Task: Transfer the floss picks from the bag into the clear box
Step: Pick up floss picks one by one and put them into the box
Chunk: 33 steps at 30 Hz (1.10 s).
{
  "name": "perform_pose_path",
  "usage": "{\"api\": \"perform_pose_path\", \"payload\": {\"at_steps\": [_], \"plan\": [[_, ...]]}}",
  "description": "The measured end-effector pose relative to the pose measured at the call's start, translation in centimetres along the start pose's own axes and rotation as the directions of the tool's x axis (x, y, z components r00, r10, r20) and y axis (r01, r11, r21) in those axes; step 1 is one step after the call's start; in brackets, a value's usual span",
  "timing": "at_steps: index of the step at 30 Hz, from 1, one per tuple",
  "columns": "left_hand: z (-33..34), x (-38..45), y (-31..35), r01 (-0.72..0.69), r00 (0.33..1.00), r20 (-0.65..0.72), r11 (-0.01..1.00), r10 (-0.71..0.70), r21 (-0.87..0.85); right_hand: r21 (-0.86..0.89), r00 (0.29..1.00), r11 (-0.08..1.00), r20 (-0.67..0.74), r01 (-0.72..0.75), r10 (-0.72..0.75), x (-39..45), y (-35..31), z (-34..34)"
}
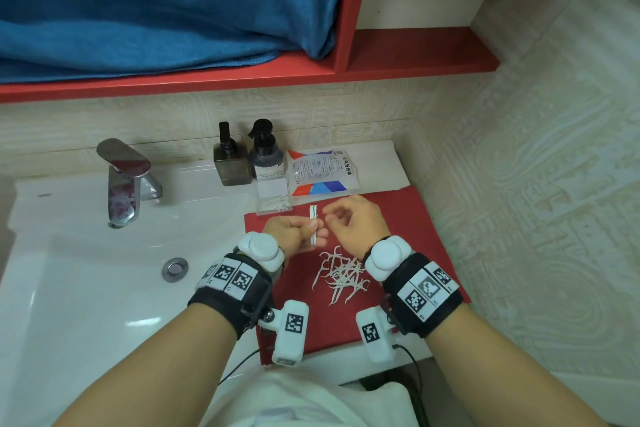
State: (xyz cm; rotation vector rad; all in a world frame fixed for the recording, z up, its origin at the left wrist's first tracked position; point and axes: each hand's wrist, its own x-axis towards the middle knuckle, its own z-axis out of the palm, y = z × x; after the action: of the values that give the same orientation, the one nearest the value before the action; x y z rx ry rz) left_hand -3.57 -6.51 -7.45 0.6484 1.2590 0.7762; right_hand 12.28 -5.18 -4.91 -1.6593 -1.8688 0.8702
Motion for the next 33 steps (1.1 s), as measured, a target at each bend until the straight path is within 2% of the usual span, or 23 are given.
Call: {"api": "perform_pose_path", "payload": {"at_steps": [2,4,9,14,19,22,24,26,28,33], "plan": [[0.4,-0.4,0.5,-0.032,0.999,0.038,0.998,0.030,0.049,0.088,1.000,0.996,-0.004,-0.016,0.016,0.1,0.1,-0.7],[0.7,-0.6,1.0,-0.058,0.995,0.087,0.988,0.046,0.141,0.174,0.997,0.985,0.078,-0.008,-0.006,0.2,0.1,-1.2],[0.4,-1.3,1.3,-0.113,0.974,0.224,0.941,0.042,0.317,0.243,0.993,0.969,0.121,-0.046,0.017,-0.4,0.4,-1.7],[0.8,-1.6,1.9,-0.090,0.979,0.203,0.945,0.026,0.313,0.253,0.999,0.967,0.053,-0.015,0.001,-0.7,0.2,-1.6],[0.7,-2.0,2.0,-0.037,0.991,0.130,0.971,0.006,0.234,0.228,0.997,0.974,0.079,0.009,-0.027,-0.6,0.1,-1.3],[0.7,-2.0,1.7,-0.047,0.999,0.034,0.983,0.042,0.176,0.091,0.997,0.994,0.056,-0.057,0.052,-0.6,1.1,-0.8],[0.8,-2.0,1.4,-0.074,0.997,-0.008,0.982,0.077,0.171,-0.095,0.986,0.989,0.115,-0.113,0.123,-1.0,2.1,-0.8],[0.8,-2.0,1.2,-0.100,0.993,-0.037,0.977,0.109,0.188,-0.207,0.961,0.968,0.207,-0.140,0.183,-1.5,3.2,-0.7],[0.9,-2.0,1.0,-0.117,0.990,-0.060,0.976,0.130,0.183,-0.280,0.942,0.949,0.255,-0.144,0.218,-2.1,4.1,-0.3],[1.1,-2.2,0.4,-0.119,0.986,-0.100,0.979,0.137,0.167,-0.396,0.937,0.911,0.261,-0.117,0.234,-3.1,5.0,1.1]]}}
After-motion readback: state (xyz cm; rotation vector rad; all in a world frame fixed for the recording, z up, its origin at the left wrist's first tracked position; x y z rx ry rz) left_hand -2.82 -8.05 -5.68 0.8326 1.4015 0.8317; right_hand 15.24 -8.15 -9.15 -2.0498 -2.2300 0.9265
